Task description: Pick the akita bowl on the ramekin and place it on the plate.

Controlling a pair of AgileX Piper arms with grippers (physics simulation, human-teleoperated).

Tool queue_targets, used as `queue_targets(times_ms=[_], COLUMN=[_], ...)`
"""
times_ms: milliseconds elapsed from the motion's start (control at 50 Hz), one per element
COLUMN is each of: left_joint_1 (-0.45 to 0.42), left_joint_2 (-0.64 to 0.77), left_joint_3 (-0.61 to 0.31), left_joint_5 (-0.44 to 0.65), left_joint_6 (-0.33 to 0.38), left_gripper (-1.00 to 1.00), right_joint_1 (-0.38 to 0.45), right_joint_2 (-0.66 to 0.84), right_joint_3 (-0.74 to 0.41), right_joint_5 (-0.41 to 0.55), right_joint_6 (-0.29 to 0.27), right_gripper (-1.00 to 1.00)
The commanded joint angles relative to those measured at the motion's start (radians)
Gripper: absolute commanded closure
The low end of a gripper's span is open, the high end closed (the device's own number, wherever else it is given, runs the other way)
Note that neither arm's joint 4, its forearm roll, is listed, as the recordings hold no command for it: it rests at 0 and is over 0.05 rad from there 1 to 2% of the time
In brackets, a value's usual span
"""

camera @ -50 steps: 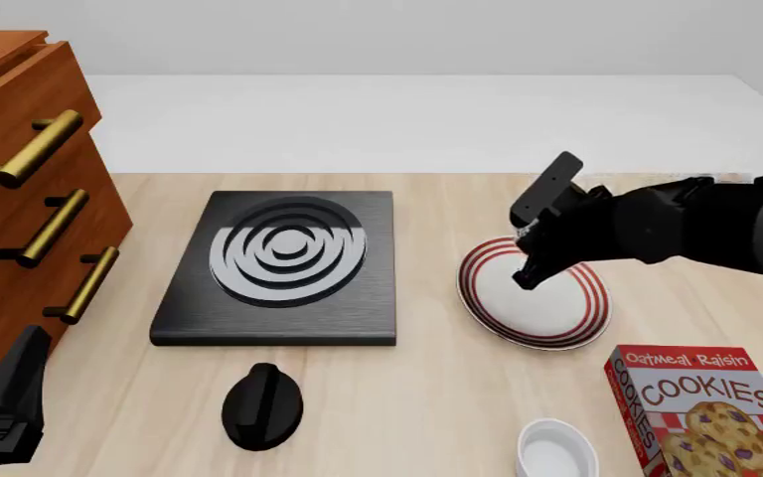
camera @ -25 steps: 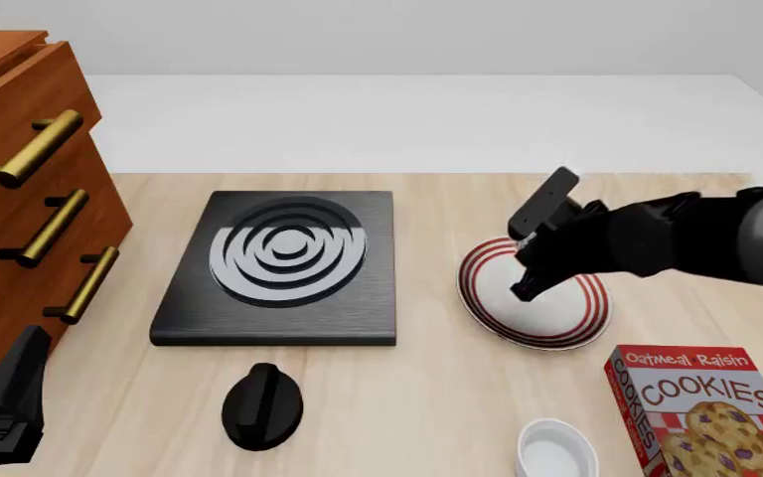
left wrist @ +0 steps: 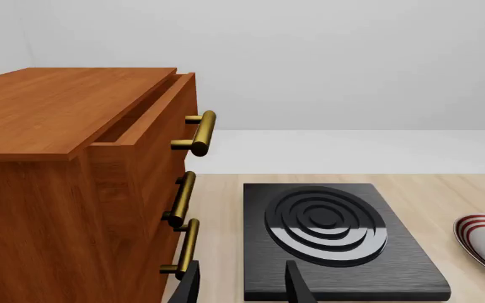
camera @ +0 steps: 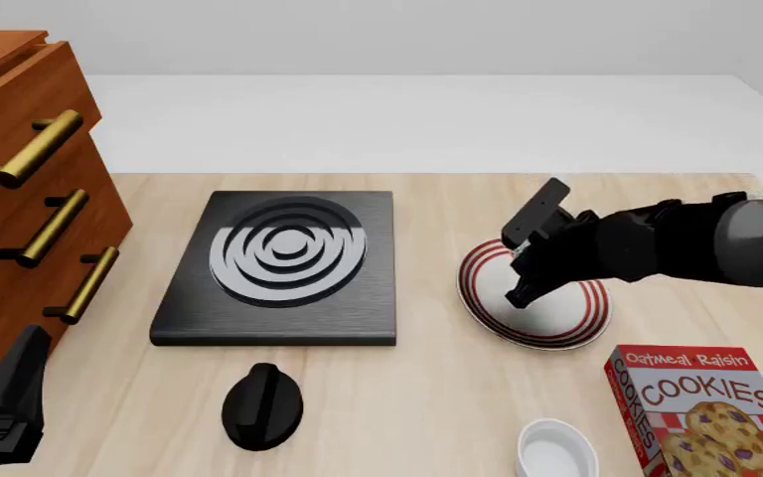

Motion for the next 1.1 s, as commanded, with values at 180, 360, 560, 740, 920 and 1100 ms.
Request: queue_targets(times_ms=[180,360,560,740,920,1100], left_joint_1=[0.000,0.000,0.000,0.000,0.000,0.000], left_joint_2=[0.000,0.000,0.000,0.000,0.000,0.000], left_joint_3=[0.000,0.000,0.000,0.000,0.000,0.000], left_joint_5=[0.000,0.000,0.000,0.000,0.000,0.000], left_joint_6=[0.000,0.000,0.000,0.000,0.000,0.000], left_gripper=[-1.00,-1.00,-1.00,-1.00,-1.00,-1.00], right_joint_1=[0.004,0.004,0.004,0.003,-0.007,-0.022], right_joint_2=[0.041,0.048,0.048,0.054,0.045,0.033], right_joint_3=[0.009,0.001,-0.005,0.006,-0.001,-0.005], right_joint_5=[-0.034,-0.029,-0.027,-0.044,-0.038,-0.028], right_joint_6=[0.032,0.050,0.057,0.061,0.064,0.061], right_gripper=[1.00,1.00,1.00,1.00,-1.00,-1.00])
